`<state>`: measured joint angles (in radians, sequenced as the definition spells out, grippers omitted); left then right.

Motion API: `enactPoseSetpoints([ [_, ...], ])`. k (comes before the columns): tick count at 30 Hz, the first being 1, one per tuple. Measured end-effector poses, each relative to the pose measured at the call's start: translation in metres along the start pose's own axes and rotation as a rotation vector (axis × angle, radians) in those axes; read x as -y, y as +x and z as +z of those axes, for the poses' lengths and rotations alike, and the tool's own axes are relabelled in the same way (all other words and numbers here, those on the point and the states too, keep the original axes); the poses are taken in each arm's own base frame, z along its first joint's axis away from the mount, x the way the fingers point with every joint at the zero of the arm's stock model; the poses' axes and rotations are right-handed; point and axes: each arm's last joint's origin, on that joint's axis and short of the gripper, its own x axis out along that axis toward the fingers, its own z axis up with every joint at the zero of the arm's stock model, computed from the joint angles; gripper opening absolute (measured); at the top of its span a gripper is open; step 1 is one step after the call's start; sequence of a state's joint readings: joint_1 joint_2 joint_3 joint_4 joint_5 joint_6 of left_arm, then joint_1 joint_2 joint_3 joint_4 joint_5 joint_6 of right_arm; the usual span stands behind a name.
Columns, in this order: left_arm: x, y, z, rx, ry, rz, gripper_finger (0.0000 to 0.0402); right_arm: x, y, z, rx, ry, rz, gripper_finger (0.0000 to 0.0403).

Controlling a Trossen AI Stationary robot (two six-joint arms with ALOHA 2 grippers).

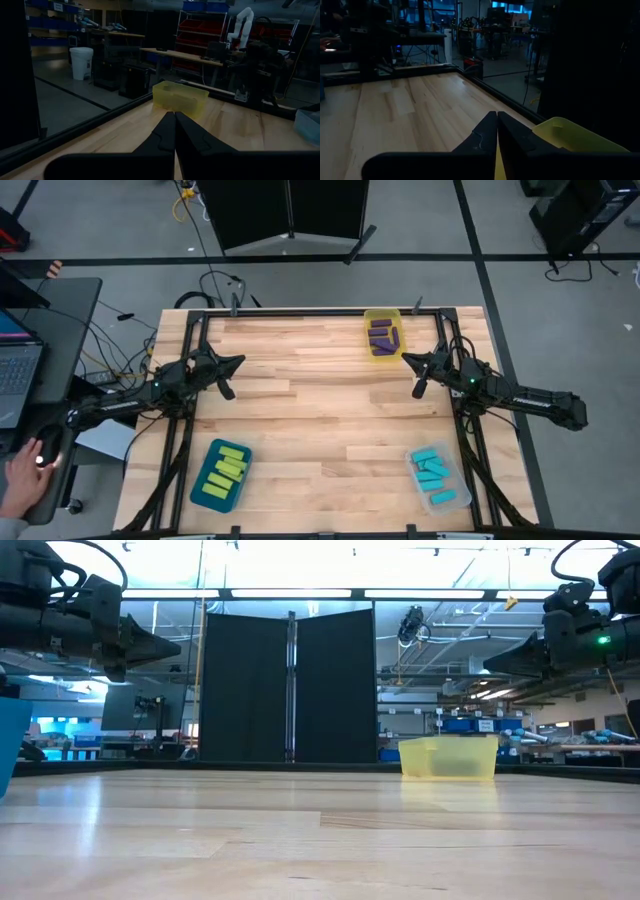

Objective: Sort blocks
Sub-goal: Return to Home Position

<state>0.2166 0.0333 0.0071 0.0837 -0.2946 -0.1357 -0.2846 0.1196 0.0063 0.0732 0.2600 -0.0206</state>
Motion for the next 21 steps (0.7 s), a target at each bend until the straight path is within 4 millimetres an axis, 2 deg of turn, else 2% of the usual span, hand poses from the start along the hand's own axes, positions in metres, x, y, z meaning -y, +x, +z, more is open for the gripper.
enactPoseSetpoints([
  [21, 0.0, 0.0, 0.0, 0.0, 0.0, 0.0, 0.001, 0.0, 0.0, 0.0, 0.0, 0.0, 0.0, 0.0028],
])
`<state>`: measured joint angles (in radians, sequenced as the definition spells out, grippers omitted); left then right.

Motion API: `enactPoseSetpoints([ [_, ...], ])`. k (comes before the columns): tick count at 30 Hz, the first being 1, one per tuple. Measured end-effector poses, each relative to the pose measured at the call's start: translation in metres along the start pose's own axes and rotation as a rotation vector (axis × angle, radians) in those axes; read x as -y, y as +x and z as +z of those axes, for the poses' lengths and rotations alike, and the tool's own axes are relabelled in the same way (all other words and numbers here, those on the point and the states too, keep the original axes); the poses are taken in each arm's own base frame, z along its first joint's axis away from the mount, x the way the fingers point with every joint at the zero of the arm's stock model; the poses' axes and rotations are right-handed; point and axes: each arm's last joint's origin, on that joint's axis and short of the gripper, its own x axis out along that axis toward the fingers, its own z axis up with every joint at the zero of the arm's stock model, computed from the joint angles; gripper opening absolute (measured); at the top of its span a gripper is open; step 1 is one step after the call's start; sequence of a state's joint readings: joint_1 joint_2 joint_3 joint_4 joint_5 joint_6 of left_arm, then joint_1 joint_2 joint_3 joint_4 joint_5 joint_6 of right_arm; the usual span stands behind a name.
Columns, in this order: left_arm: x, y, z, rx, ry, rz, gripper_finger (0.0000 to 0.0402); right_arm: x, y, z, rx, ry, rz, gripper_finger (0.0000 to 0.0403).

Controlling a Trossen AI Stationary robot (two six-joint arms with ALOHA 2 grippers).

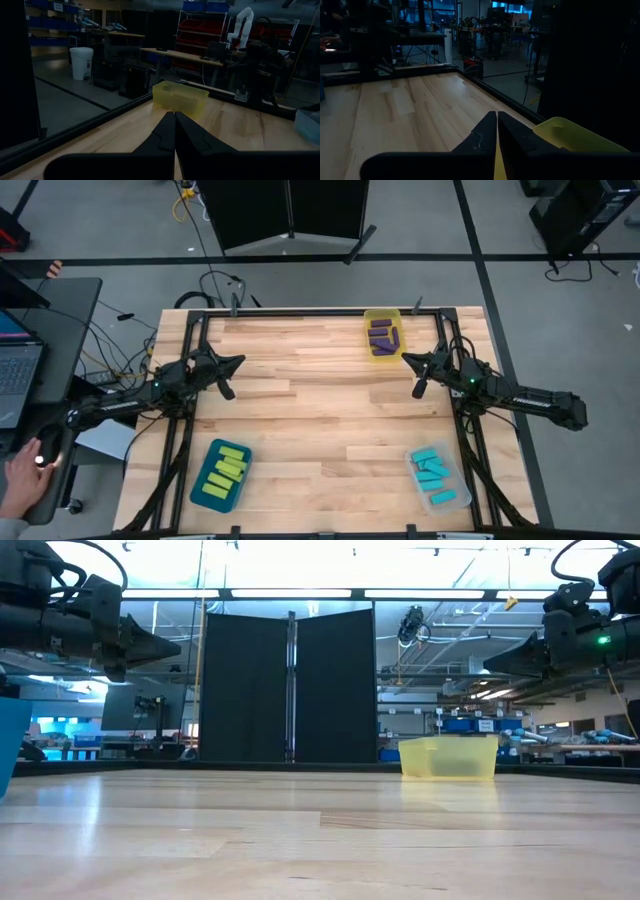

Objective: Sort blocks
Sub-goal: Return to Home Position

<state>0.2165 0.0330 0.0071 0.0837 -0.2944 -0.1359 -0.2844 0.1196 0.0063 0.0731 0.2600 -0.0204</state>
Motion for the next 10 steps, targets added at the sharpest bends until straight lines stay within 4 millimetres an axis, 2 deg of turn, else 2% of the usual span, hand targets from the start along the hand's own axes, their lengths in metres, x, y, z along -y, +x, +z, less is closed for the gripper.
enactPoseSetpoints([
  [10, 0.0, 0.0, 0.0, 0.0, 0.0, 0.0, 0.001, 0.0, 0.0, 0.0, 0.0, 0.0, 0.0, 0.0025],
])
